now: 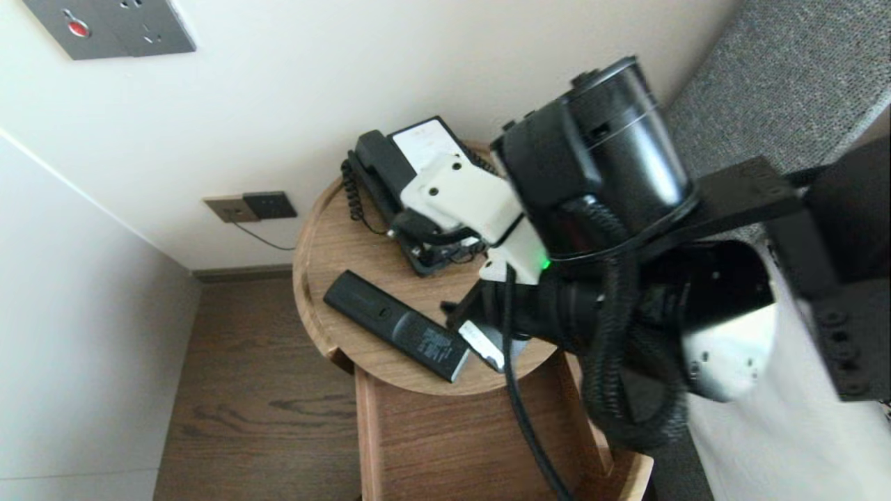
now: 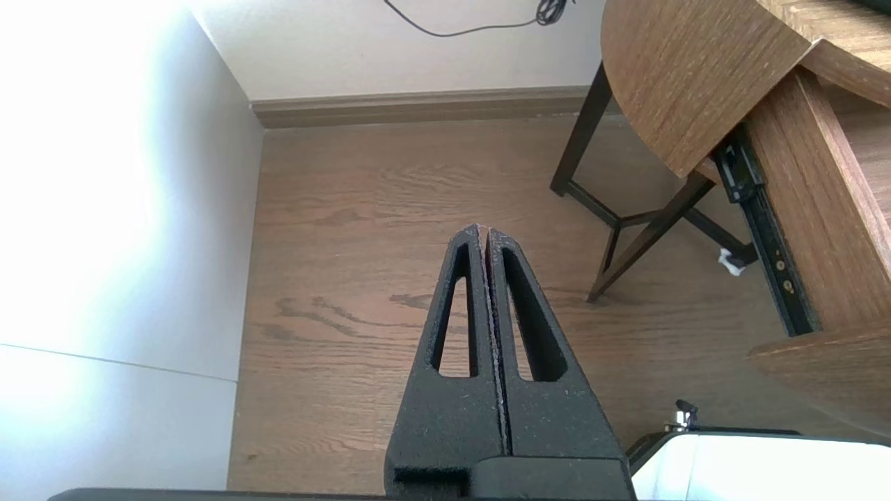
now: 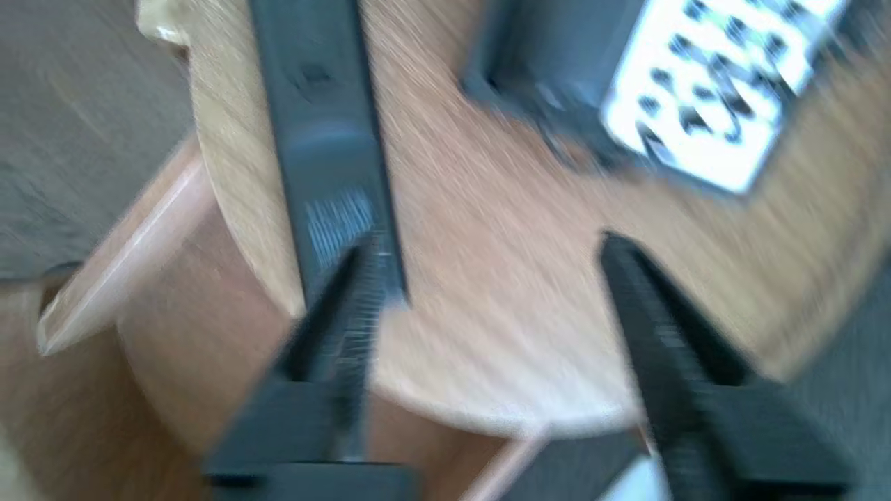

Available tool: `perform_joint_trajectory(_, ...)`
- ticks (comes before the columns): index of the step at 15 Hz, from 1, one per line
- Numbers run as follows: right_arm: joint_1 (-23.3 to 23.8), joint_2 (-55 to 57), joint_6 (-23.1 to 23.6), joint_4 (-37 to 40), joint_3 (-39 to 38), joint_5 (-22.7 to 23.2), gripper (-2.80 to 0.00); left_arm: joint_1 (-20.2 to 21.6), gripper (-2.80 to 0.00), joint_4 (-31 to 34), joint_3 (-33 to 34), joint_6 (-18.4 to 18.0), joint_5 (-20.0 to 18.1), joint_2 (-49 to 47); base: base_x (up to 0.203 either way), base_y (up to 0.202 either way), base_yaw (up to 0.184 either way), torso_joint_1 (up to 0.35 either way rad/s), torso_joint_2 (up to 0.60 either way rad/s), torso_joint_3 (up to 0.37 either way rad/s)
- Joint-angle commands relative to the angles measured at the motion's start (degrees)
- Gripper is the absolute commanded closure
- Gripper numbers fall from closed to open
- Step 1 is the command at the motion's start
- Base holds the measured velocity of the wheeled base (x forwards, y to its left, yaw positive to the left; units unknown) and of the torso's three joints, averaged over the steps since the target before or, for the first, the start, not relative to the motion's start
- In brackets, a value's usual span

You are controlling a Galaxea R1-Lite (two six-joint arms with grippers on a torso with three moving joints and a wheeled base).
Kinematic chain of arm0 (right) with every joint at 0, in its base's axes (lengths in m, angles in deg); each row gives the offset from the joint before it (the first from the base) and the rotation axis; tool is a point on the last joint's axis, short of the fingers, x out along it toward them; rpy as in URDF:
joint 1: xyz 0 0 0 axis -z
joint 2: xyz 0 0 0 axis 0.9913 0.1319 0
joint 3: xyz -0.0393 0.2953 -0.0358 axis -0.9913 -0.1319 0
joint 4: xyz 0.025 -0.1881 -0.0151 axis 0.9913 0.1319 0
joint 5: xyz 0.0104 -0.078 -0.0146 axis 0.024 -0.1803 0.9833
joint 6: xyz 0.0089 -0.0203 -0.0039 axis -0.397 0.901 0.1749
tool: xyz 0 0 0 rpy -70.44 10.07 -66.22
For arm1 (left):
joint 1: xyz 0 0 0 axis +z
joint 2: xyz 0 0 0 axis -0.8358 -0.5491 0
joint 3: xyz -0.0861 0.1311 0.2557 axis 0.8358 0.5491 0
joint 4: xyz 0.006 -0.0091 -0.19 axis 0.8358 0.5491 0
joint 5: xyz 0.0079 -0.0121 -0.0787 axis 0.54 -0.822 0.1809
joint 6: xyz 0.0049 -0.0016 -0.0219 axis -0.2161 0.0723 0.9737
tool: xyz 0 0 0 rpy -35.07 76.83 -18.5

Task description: Close the nightstand drawer

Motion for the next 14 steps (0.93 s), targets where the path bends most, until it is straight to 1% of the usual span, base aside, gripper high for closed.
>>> perform_joint_trajectory(1,1.32,-6.93,-2.75,3.05,-2.10,-0.18,0.00,0.02,0.00,-0.02,0.01,-0.02,0.02,0.09,0.000,0.000,0.000,0.000,0.00,0.000)
perform_joint_trajectory(5,6.06,-16.11,-11.56,10.89,-7.75,0.29,0.00,0.02,0.00,-0.02,0.01,-0.02,0.02,0.09,0.000,0.000,0.000,0.000,0.00,0.000)
perform_joint_trajectory(7,8.34,-21.20,-15.84,14.02,-13.00,0.60,0.00,0.02,0.00,-0.02,0.01,-0.02,0.02,0.09,0.000,0.000,0.000,0.000,0.00,0.000)
perform_joint_trajectory(9,10.42,-27.48,-19.78,17.13,-19.89,2.33,0.00,0.02,0.00,-0.02,0.01,-0.02,0.02,0.09,0.000,0.000,0.000,0.000,0.00,0.000)
perform_joint_trajectory(10,12.10,-31.23,-21.22,18.55,-23.40,4.30,0.00,0.02,0.00,-0.02,0.01,-0.02,0.02,0.09,0.000,0.000,0.000,0.000,0.00,0.000)
perform_joint_trajectory(12,15.08,-37.70,-22.61,21.71,-30.21,7.73,0.00,0.02,0.00,-0.02,0.01,-0.02,0.02,0.09,0.000,0.000,0.000,0.000,0.00,0.000)
perform_joint_trajectory(14,17.00,-42.89,-23.17,23.50,-37.66,9.71,0.00,0.02,0.00,-0.02,0.01,-0.02,0.02,0.09,0.000,0.000,0.000,0.000,0.00,0.000)
